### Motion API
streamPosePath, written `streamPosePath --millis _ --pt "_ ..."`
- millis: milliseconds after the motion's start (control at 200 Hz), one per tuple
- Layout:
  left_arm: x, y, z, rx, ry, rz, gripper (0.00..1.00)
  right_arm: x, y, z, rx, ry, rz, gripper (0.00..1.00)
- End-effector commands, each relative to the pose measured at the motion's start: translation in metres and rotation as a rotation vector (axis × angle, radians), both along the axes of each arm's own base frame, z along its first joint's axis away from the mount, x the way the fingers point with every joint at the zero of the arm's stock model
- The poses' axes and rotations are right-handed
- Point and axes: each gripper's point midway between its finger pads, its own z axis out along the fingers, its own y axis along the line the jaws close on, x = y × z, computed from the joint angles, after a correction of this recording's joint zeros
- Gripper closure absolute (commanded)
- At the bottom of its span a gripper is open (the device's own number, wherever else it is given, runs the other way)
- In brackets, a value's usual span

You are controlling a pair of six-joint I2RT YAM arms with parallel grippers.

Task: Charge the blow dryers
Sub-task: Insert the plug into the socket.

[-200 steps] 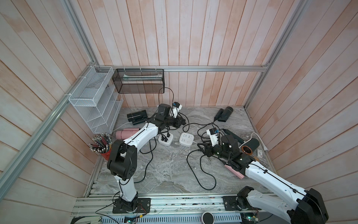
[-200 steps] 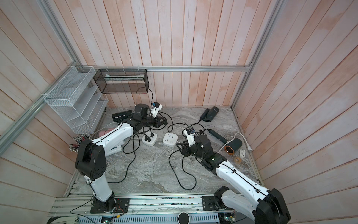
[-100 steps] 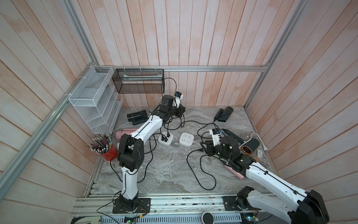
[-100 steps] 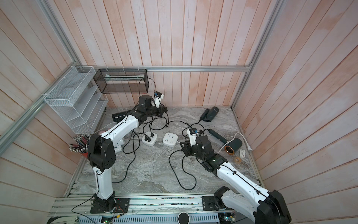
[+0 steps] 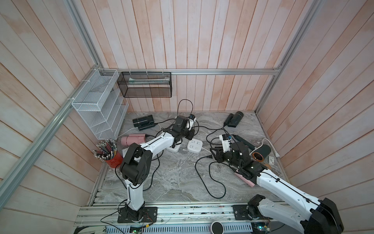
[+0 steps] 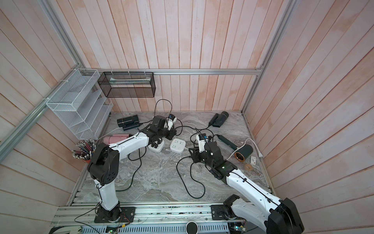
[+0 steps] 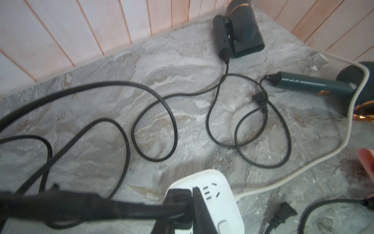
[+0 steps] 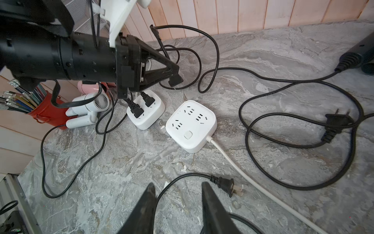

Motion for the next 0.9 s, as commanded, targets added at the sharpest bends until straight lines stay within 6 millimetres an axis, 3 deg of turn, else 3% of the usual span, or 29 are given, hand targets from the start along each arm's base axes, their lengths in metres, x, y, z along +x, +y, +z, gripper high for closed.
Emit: streamPosePath --millis 0,210,405,895 --pt "0.001 0.003 0.015 -0.042 -0.056 0.03 0.85 -0.004 0.004 -0.006 0.023 0.018 0.03 0.53" --pt "-0.004 0.003 0.003 -0.082 -0.046 0.054 0.86 -0.011 0.011 -0.004 0.081 0.017 0.07 0.34" --pt "-0.002 -0.001 -0.001 -0.123 -0.036 0.103 0.86 -0.013 0.012 -0.006 0.117 0.024 0.068 0.0" --pt "-0.003 -0.008 -0.02 -0.198 -0.002 0.203 0.86 -0.016 0.008 -0.015 0.113 0.029 0.056 0.01"
